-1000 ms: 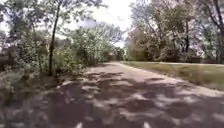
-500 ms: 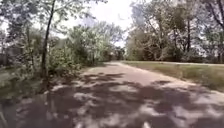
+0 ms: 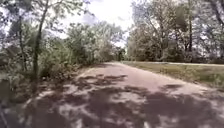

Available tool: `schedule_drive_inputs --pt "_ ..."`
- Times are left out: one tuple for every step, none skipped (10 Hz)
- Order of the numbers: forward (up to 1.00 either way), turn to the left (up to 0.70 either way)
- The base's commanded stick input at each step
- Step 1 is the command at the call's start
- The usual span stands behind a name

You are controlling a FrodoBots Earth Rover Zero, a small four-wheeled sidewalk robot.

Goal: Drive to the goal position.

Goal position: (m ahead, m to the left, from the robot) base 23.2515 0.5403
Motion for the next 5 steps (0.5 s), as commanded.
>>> schedule_drive_inputs --pt "1.0 0.0" --pt "1.0 0.0" --pt "1.0 0.0" --pt "1.0 0.0" --pt "1.0 0.0"
